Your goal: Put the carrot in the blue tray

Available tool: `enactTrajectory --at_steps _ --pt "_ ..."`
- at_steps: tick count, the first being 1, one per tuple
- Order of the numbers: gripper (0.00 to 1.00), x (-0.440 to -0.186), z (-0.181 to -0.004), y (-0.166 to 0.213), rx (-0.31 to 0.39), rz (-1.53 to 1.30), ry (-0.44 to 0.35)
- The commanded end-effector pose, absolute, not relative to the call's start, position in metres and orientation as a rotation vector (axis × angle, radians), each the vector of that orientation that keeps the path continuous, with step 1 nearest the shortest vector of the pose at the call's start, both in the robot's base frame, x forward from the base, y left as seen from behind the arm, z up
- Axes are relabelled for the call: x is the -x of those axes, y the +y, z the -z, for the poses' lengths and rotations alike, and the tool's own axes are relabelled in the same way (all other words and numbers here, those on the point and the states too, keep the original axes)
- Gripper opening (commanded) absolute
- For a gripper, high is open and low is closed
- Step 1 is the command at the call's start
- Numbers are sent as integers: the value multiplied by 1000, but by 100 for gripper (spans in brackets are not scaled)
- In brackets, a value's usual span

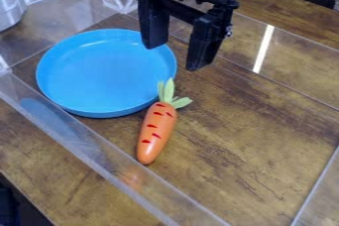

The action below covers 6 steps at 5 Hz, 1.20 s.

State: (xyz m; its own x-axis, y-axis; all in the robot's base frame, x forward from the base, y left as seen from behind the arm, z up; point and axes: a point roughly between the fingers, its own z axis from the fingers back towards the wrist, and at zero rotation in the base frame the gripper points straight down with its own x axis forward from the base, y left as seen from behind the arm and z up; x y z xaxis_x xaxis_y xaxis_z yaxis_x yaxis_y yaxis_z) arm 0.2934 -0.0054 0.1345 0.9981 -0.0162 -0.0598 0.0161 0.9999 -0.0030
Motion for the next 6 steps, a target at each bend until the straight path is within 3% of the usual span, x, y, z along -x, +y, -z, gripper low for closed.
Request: enactTrajectory --at_steps 1,3,6 --pt "100 -292 -128 -6 3 20 72" --pt "100 -281 -110 -7 1 26 85" --pt "100 -259 -56 -8 -2 76 27"
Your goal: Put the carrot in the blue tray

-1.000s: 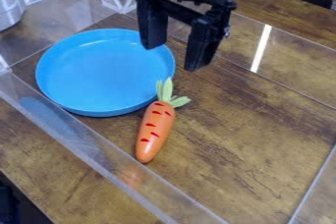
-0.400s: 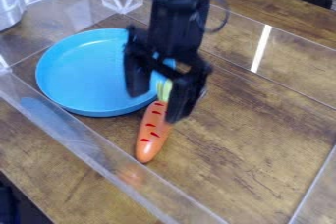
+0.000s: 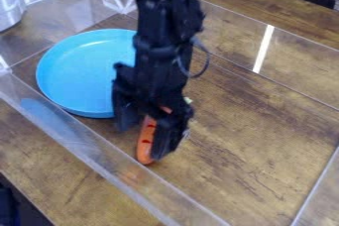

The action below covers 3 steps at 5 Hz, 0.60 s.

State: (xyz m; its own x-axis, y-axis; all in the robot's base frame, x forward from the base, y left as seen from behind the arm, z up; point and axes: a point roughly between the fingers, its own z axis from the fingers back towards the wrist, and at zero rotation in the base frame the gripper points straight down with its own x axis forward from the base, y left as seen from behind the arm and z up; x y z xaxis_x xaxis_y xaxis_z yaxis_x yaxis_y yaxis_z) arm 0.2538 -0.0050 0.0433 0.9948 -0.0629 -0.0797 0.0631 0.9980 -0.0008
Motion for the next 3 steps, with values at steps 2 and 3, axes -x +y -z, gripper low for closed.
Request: enactTrajectory --at_steps 2,3 --pt "100 -262 -46 -4 4 75 -3" --pt "100 -265 -45 0 9 74 -19"
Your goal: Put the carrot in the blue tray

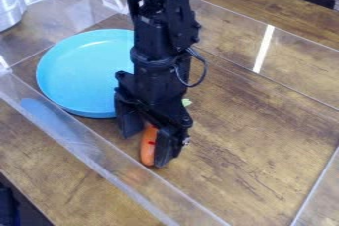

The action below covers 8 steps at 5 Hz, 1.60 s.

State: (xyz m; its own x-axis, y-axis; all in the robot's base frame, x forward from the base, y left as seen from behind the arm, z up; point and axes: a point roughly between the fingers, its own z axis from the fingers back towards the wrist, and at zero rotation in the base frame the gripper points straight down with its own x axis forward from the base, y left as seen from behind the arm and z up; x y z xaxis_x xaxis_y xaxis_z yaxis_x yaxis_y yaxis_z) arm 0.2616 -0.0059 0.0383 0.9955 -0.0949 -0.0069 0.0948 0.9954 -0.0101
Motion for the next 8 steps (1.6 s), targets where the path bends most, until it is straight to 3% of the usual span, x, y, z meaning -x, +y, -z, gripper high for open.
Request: enactTrajectory --at_steps 1,5,6,7,8 --pt "100 -267 -42 4 11 67 -28" --pt "100 -277 -33 19 21 35 -56" --pt "0 -280 -32 21 26 25 -63" --pt "100 -283 -29 22 35 18 -64" --pt "100 -285 -28 25 42 8 -69"
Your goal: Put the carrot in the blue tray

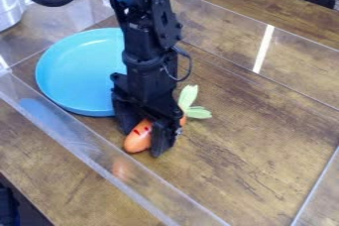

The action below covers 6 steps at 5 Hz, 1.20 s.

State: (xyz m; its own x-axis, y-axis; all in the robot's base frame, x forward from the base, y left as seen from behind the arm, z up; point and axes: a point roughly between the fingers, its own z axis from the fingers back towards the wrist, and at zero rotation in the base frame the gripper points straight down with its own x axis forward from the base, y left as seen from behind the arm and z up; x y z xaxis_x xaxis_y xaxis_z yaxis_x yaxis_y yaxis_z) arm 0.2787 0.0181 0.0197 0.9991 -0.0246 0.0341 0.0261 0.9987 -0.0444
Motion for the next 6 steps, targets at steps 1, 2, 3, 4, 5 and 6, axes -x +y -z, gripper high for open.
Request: enactTrajectory --at_steps 1,2,3,4,5,6 --pt "100 -289 -27 26 46 1 -69" --pt "100 -291 -26 28 48 -4 -66" --pt "100 -293 -25 31 49 -13 -59" --pt "0 -294 -24 32 45 -16 -52" --pt "0 -294 -28 33 38 -10 -50" --pt "0 -294 -33 34 30 -3 -48"
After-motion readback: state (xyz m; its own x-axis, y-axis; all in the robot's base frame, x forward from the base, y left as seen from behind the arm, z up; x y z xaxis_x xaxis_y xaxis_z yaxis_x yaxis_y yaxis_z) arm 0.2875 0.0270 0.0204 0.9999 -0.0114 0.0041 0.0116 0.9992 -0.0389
